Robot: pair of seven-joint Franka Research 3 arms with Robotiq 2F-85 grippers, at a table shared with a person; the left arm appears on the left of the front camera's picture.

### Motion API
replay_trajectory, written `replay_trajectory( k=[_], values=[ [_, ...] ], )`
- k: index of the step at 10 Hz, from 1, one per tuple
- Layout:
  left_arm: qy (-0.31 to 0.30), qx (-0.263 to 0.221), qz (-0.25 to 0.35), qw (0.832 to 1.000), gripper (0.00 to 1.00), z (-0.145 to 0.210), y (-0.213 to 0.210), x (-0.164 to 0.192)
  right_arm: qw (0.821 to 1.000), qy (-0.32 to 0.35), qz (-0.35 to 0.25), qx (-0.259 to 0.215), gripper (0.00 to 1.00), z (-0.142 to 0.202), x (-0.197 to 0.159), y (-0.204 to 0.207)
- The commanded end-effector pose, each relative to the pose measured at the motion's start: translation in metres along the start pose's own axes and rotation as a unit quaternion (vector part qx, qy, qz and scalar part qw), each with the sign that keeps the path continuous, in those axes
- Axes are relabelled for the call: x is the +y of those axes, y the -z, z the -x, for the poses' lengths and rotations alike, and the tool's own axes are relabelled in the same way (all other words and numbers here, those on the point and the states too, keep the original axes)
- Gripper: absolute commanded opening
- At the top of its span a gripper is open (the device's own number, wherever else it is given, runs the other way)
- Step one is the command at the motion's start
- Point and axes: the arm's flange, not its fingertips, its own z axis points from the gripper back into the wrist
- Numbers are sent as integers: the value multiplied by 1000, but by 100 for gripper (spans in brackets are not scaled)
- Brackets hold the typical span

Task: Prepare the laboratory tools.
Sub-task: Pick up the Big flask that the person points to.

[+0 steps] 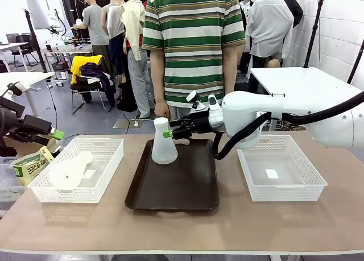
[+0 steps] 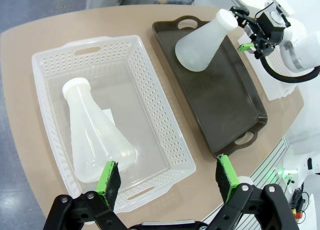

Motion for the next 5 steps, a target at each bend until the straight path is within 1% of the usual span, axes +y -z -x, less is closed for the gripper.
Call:
replay_trajectory(
  k=[1,3,5],
  values=[
    [8,-7,12,1000,100,1,1,4,1000,7,4,-7,100,-3,1,-3],
    [8,-7,12,1000,100,1,1,4,1000,0,0,0,100,0,0,0],
    [8,-7,12,1000,100,1,1,4,999,-14,49,2,100,-14,19,-61]
  ],
)
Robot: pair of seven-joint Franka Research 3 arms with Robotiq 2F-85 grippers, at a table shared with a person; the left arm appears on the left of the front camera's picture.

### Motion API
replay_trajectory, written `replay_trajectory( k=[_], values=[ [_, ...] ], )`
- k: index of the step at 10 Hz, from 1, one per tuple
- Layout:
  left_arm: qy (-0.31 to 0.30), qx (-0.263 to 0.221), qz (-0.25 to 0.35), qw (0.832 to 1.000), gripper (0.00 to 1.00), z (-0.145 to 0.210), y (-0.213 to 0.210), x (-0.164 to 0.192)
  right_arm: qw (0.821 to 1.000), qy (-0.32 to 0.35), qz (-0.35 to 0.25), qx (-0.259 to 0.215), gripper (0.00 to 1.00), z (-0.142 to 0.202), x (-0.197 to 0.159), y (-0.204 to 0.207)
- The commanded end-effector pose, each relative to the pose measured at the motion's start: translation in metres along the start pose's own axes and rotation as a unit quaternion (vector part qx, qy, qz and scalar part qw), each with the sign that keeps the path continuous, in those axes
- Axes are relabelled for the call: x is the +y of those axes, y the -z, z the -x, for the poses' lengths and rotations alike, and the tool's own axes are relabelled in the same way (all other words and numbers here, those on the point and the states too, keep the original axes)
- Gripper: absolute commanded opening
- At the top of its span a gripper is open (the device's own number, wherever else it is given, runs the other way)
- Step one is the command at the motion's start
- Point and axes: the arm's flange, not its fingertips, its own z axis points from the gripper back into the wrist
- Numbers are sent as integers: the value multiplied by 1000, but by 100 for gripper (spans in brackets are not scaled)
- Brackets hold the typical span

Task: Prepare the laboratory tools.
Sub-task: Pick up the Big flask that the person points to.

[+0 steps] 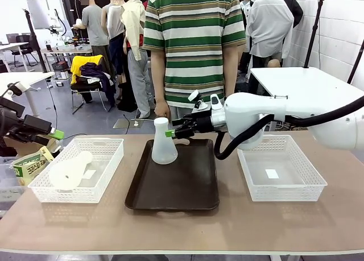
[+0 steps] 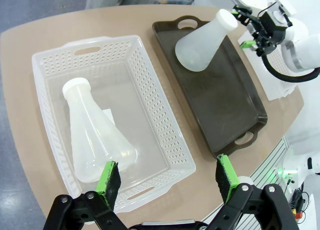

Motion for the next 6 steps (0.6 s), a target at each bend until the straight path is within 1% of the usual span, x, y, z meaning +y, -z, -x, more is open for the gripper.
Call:
replay_trajectory(
  k=[1,2,3,4,5,6],
  values=[
    [8,-7,12,1000,100,1,1,4,999,-7,54,5,100,-19,27,-69],
    [8,-7,12,1000,100,1,1,4,996,-14,82,22,100,-29,32,-103],
    [8,-7,12,1000,100,1,1,4,994,-7,102,38,100,-42,42,-142],
    [8,-7,12,1000,100,1,1,4,992,-5,120,41,100,-58,51,-178],
    [8,-7,12,1000,100,1,1,4,988,2,149,48,100,-75,62,-214],
    [8,-7,12,1000,100,1,1,4,983,24,170,64,100,-86,67,-251]
  ],
)
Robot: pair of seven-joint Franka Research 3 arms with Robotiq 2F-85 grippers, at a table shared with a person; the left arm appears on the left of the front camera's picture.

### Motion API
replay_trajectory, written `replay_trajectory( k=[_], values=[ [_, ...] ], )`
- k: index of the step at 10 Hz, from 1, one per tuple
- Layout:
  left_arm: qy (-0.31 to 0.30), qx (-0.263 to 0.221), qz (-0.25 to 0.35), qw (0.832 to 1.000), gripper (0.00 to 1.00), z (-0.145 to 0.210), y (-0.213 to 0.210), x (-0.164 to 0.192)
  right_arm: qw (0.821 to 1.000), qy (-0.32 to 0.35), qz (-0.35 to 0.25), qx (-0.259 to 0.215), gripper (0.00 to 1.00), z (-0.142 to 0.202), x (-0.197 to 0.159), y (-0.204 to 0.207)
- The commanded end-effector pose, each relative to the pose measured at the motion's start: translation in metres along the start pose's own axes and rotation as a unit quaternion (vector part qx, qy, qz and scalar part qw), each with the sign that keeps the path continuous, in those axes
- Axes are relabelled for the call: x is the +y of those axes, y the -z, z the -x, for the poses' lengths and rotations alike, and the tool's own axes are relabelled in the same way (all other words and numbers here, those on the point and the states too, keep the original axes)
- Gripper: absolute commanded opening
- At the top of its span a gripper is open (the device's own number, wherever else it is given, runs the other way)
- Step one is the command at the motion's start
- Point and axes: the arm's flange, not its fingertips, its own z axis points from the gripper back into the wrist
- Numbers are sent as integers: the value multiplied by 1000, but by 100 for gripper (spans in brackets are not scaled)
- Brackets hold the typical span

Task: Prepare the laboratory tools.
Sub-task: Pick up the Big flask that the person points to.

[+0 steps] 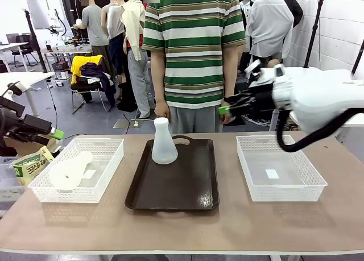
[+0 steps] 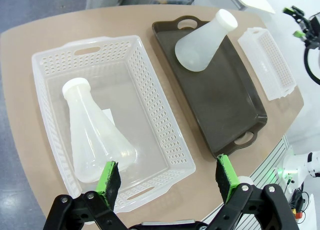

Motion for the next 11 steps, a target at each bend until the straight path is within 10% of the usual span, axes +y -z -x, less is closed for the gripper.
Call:
replay_trajectory(
  k=[1,7,11],
  values=[
    [7,-7,12,1000,100,2,1,4,997,43,24,58,100,-21,-6,-76],
    [7,-7,12,1000,100,2,1,4,960,117,47,251,100,-14,-38,-123],
    [7,-7,12,1000,100,2,1,4,961,115,35,250,100,0,-39,-122]
  ],
)
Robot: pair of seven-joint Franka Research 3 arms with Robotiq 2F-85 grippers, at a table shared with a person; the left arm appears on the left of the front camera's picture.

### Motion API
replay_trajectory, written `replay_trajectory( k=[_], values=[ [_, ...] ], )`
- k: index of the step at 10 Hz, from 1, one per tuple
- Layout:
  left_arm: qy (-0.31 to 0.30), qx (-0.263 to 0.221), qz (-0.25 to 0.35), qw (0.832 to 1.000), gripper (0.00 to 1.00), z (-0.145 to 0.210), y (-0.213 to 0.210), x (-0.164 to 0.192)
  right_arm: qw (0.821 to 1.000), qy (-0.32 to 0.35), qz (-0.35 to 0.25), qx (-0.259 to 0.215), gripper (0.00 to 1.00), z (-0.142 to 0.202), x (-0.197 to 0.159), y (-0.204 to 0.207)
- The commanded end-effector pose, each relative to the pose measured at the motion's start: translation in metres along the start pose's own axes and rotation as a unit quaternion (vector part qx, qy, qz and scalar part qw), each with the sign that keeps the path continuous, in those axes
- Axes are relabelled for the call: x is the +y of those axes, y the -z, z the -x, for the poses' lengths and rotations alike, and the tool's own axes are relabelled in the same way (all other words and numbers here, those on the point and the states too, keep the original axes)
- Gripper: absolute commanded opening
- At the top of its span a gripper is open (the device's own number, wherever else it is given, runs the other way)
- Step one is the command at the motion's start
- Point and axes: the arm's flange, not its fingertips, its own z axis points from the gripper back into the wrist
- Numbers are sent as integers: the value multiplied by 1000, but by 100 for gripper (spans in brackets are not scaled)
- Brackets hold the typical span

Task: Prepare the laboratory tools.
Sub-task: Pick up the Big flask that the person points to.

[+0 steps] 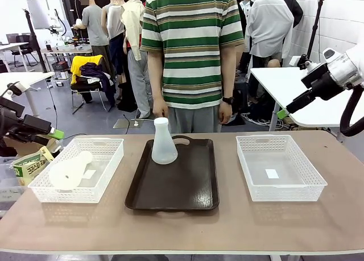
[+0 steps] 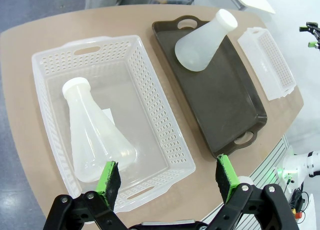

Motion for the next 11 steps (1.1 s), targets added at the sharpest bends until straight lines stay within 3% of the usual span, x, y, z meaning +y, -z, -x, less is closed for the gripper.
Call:
replay_trajectory(
  k=[1,11],
  values=[
    [8,-8,11,1000,100,1,2,4,1000,0,3,4,100,-1,0,1],
    [8,-8,11,1000,100,1,2,4,1000,0,3,4,100,-1,0,1]
  ],
)
